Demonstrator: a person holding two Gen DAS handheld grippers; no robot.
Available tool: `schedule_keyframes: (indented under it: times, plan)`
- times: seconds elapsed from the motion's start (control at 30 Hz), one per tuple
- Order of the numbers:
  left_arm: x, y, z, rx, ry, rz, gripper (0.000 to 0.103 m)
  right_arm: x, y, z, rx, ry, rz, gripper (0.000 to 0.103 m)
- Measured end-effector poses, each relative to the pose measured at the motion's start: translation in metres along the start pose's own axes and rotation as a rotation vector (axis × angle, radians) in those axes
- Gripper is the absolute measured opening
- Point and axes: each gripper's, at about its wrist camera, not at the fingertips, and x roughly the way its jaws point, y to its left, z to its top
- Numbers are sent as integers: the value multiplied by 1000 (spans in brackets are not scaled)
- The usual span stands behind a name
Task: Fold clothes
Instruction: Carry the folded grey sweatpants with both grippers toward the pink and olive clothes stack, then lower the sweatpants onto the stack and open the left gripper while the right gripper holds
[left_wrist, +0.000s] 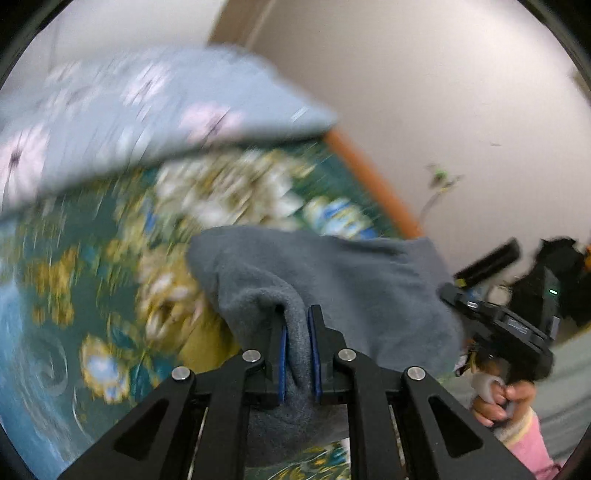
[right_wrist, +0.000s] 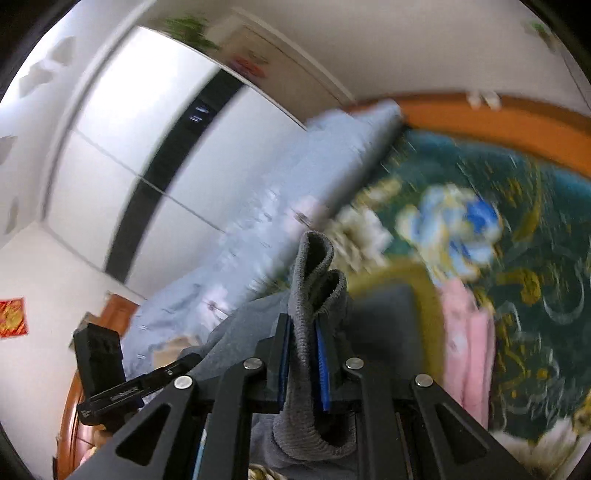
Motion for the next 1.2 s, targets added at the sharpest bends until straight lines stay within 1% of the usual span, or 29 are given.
schedule_keyframes:
  times: [0.07, 0.1, 0.17, 0.2, 0.23, 0.33, 0.4, 0.43, 0.47, 0.53, 0.57, 0.6, 0.63, 0.7, 0.73, 0.8, 0.87, 0.9, 0.93, 0.97, 1.03, 1.1, 1.13, 1.2]
  plan:
    - [14, 27, -13, -59, 16, 42, 11, 13, -13, -12, 27, 41, -19, 14]
    - [16, 38, -16, -98, 15, 36, 12, 19, -19, -17, 40, 59, -27, 14]
    - [18, 57, -19, -179, 14, 3, 12, 19, -25, -25, 49, 65, -35, 14]
    - [19, 59, -19, -195, 12, -5, 12, 19, -27, -29, 50, 68, -42, 14]
    - [21, 57, -18, -181, 12, 7, 12, 17, -25, -31, 40, 72, -58, 14]
    - [25, 43, -12, -84, 24, 87, 16, 13, -21, -39, 7, 83, -110, 14]
    - [22, 40, -10, -67, 23, 105, 18, 17, -26, -41, 10, 94, -156, 16]
    - [19, 41, -11, -70, 17, 100, 20, 19, -30, -41, 21, 101, -175, 18]
    - [14, 44, -12, -76, 8, 100, 34, 21, -33, -42, 31, 107, -190, 20]
    - [2, 51, -16, -88, -8, 110, 53, 15, -27, -35, 19, 88, -188, 22]
    - [-5, 55, -19, -97, -23, 118, 53, 11, -22, -31, -1, 73, -192, 22]
    - [-12, 60, -22, -108, -41, 126, 53, 7, -15, -26, -34, 55, -216, 22]
    - [-18, 64, -26, -126, -57, 127, 53, 3, -4, -19, -82, 32, -261, 23]
    - [-30, 71, -32, -182, -76, 104, 53, -5, 17, -7, -175, -8, -342, 23]
    - [-34, 71, -35, -202, -91, 73, 52, -2, 27, -4, -209, 1, -329, 23]
    - [-44, 63, -43, -207, -129, -22, 52, 9, 53, 0, -303, 40, -283, 23]
    - [-51, 50, -50, -193, -157, -131, 52, 24, 72, -1, -397, 88, -299, 23]
    - [-51, 43, -52, -171, -153, -178, 52, 34, 74, -1, -426, 106, -317, 23]
    - [-45, 37, -54, -148, -136, -183, 52, 43, 70, 1, -417, 123, -333, 23]
    - [-37, 31, -56, -125, -114, -171, 52, 53, 65, 3, -407, 141, -349, 23]
    - [-14, 34, -60, -127, -52, -120, 52, 73, 49, 6, -361, 195, -382, 23]
    - [8, 48, -64, -179, -6, -95, 39, 93, 28, 8, -293, 257, -412, 23]
    - [16, 52, -66, -193, 6, -79, 31, 97, 17, 8, -248, 268, -406, 23]
    - [23, 53, -63, -172, 10, -49, 30, 101, -2, 9, -147, 270, -374, 23]
